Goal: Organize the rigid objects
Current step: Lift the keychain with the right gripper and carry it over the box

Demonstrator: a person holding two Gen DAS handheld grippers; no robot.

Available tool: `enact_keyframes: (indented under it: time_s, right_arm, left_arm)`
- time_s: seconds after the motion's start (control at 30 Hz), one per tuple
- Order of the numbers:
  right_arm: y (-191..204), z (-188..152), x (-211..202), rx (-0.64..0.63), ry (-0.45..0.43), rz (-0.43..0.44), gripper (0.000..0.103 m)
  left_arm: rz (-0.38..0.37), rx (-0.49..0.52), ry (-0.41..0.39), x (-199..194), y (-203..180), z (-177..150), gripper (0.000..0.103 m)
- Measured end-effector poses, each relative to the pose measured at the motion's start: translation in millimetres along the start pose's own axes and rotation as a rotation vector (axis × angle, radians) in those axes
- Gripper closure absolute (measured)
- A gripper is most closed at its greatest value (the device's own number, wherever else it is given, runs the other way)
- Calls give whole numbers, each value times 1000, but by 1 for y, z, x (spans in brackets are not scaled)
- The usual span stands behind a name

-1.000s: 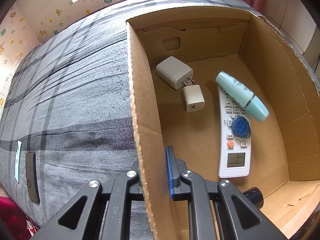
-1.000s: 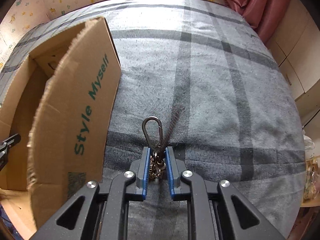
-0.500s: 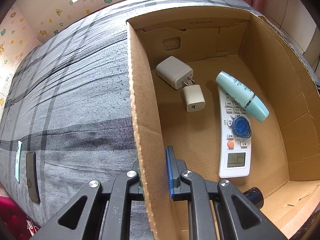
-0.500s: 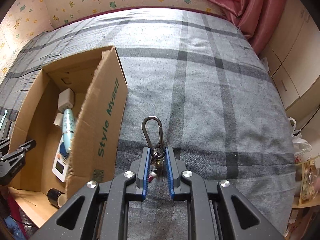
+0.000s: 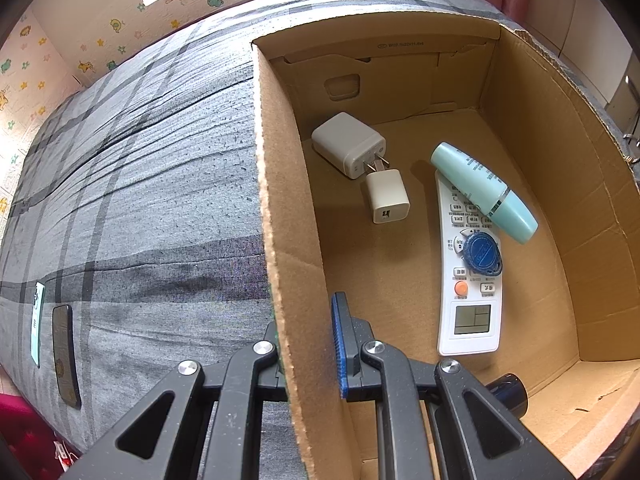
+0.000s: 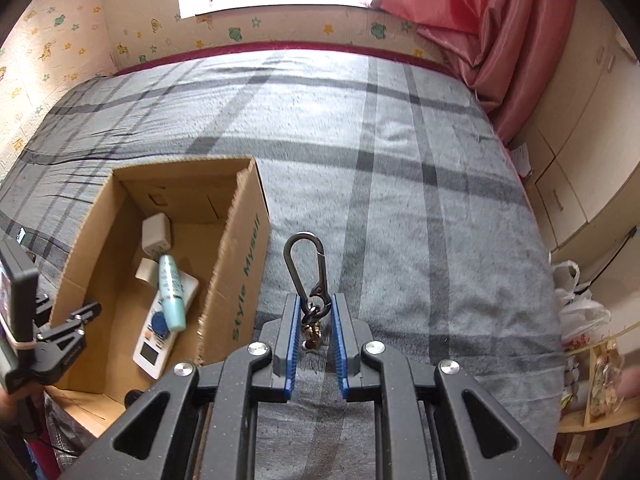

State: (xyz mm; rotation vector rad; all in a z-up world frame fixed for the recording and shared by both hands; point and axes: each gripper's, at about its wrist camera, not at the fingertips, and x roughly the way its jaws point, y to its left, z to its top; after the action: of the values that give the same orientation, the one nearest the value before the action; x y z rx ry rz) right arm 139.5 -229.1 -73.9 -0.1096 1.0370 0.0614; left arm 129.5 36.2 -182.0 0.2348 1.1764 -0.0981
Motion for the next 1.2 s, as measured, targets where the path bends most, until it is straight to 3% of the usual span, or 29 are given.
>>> enact_keyframes:
  time_s: [0.63, 1.2]
  right_arm:
    - [44, 55, -69, -80, -132, 42, 88]
    - [111, 54, -65, -171, -122, 146, 88]
  left_arm:
    - [-5, -4, 2, 0, 2, 1, 89]
    - [-8, -6, 2, 0, 3, 1, 89]
